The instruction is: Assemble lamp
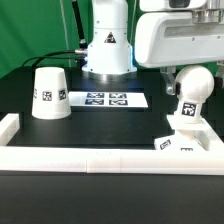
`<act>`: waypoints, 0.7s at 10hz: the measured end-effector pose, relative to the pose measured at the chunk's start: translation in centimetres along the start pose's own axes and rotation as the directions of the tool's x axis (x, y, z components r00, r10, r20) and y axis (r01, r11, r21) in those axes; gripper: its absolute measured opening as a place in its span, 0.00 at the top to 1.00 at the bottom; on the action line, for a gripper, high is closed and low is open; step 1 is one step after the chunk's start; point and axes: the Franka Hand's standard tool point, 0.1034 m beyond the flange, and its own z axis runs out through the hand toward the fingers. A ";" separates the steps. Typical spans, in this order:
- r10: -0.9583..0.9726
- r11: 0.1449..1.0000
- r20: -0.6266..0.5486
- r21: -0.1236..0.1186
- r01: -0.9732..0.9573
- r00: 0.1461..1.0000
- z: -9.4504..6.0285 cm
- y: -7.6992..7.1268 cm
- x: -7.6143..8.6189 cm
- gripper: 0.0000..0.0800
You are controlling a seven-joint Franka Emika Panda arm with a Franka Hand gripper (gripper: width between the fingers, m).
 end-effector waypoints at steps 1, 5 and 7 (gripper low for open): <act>-0.098 0.995 0.004 -0.004 0.098 0.995 0.0 0.2 0.0 0.13; -0.352 0.936 0.017 -0.010 0.352 0.936 -0.1 0.7 -0.1 0.13; -0.450 0.893 0.022 -0.012 0.450 0.893 -0.1 0.8 -0.1 0.13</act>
Offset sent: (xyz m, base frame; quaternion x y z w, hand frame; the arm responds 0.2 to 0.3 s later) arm 0.0063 -0.0015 0.0031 -0.0020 -0.0097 -0.2103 0.9776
